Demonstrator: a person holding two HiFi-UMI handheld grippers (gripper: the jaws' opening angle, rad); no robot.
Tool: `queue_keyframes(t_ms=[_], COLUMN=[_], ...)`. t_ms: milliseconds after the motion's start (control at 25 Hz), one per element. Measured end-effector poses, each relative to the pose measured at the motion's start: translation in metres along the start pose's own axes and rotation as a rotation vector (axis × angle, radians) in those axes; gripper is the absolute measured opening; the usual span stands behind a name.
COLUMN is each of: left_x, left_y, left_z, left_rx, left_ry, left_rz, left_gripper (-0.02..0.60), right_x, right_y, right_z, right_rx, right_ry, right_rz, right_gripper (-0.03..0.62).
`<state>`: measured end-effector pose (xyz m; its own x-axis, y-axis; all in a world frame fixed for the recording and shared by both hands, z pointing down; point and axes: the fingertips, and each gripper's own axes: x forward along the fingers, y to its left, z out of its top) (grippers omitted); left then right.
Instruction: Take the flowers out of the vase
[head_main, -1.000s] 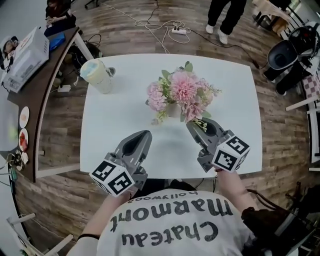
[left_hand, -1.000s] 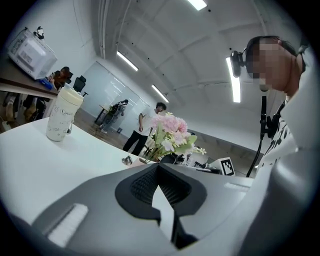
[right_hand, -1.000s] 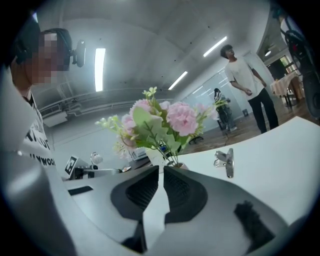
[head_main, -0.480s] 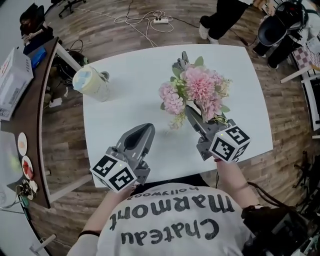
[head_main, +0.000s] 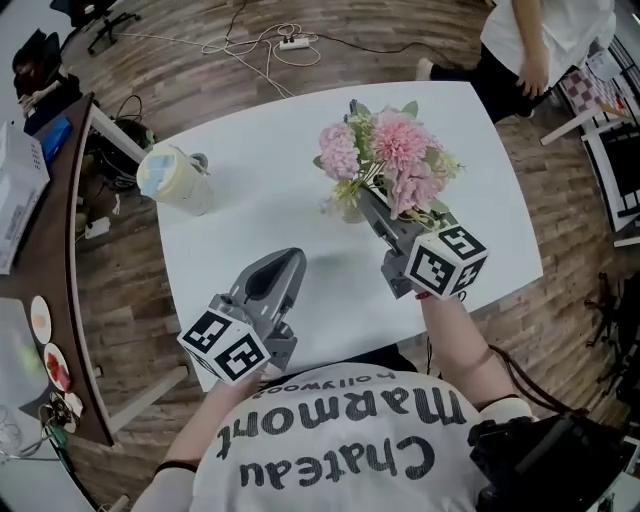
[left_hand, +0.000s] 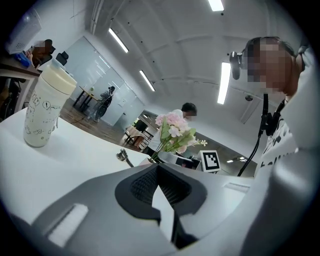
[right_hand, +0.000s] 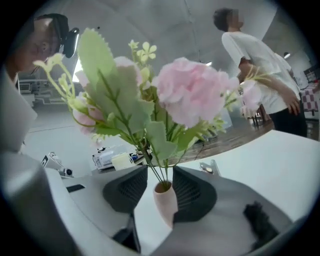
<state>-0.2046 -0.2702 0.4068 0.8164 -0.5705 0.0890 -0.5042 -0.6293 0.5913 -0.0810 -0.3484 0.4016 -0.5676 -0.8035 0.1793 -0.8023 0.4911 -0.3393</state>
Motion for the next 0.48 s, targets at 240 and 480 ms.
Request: queue_keyframes(t_ms=[240, 480], left_x=[0.005, 0.011], left_y=[-0.004, -0.007], left_z=[-0.001, -0.002], left_rx=[-0.005, -0.015], left_ry=[-0.008, -0.002], left_rz=[-0.046, -0.071], left_gripper=[0.006, 0.006], right_x=[-0.004, -0.011], right_y=[-0.002, -0.002], right_z=[-0.001, 0.016], right_rx=[-0.018, -0.023], right_ry=[-0.002, -0.06], right_rz=[-0.042, -0.058], right_gripper=[0.071, 0.034])
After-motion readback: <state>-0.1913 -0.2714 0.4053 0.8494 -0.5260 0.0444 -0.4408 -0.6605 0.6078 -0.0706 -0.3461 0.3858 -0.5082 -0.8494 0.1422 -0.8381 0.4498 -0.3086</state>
